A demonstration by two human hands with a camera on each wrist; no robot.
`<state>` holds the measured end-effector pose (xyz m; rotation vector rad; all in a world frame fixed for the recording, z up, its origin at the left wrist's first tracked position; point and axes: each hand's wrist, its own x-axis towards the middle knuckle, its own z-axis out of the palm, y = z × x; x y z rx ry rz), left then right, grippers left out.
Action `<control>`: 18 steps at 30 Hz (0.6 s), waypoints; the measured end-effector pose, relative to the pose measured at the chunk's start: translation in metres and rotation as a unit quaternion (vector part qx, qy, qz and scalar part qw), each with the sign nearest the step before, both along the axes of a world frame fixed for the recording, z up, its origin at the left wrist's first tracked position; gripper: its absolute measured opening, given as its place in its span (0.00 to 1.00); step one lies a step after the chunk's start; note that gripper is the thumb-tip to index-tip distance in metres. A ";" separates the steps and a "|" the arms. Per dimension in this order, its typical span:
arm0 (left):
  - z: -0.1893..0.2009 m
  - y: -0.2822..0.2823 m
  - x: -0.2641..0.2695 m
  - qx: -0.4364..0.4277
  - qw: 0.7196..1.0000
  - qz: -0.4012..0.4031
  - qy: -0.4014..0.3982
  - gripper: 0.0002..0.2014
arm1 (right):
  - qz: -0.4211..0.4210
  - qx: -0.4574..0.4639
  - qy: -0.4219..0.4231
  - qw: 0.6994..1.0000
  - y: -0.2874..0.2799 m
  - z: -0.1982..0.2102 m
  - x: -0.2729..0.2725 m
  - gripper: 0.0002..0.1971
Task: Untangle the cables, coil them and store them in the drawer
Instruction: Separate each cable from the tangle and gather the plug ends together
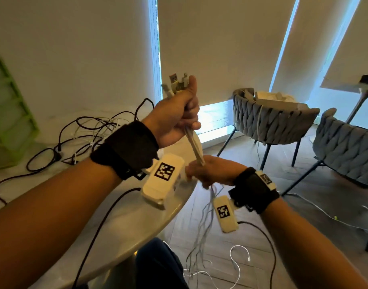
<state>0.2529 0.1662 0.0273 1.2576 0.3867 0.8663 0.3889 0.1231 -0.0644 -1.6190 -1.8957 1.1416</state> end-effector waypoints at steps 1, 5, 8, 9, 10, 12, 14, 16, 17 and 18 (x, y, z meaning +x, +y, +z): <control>0.000 0.001 -0.005 -0.013 1.000 -0.016 -0.002 0.27 | -0.022 -0.005 -0.064 0.998 0.004 0.000 0.011 0.14; -0.002 0.002 -0.017 -0.054 0.997 -0.047 -0.035 0.30 | -0.209 0.016 -0.223 0.952 0.035 -0.019 0.075 0.25; 0.002 0.001 -0.022 -0.022 0.999 -0.029 0.007 0.30 | -0.252 -0.012 -0.355 0.900 0.038 -0.029 0.106 0.30; 0.003 0.001 -0.023 -0.015 1.000 -0.019 0.016 0.29 | -0.228 -0.029 -0.337 0.913 0.033 -0.033 0.107 0.29; 0.003 0.003 -0.025 -0.015 1.000 -0.013 0.017 0.30 | -0.217 -0.060 -0.279 0.933 0.027 -0.037 0.102 0.25; 0.004 0.006 -0.027 -0.028 0.999 -0.012 0.009 0.30 | -0.208 -0.176 -0.156 0.949 0.010 -0.049 0.086 0.20; 0.002 0.010 -0.030 -0.041 0.999 -0.019 0.006 0.30 | -0.168 -0.207 -0.155 0.951 0.007 -0.053 0.083 0.18; -0.003 0.014 -0.032 -0.043 0.999 -0.025 0.011 0.30 | -0.211 -0.074 -0.187 0.957 0.023 -0.048 0.100 0.12; -0.006 0.015 -0.032 -0.041 0.999 -0.025 0.012 0.30 | -0.268 0.052 -0.223 0.936 0.031 -0.039 0.109 0.10; -0.009 0.015 -0.032 -0.039 0.999 -0.022 0.010 0.30 | -0.330 0.197 -0.234 0.893 0.037 -0.031 0.118 0.09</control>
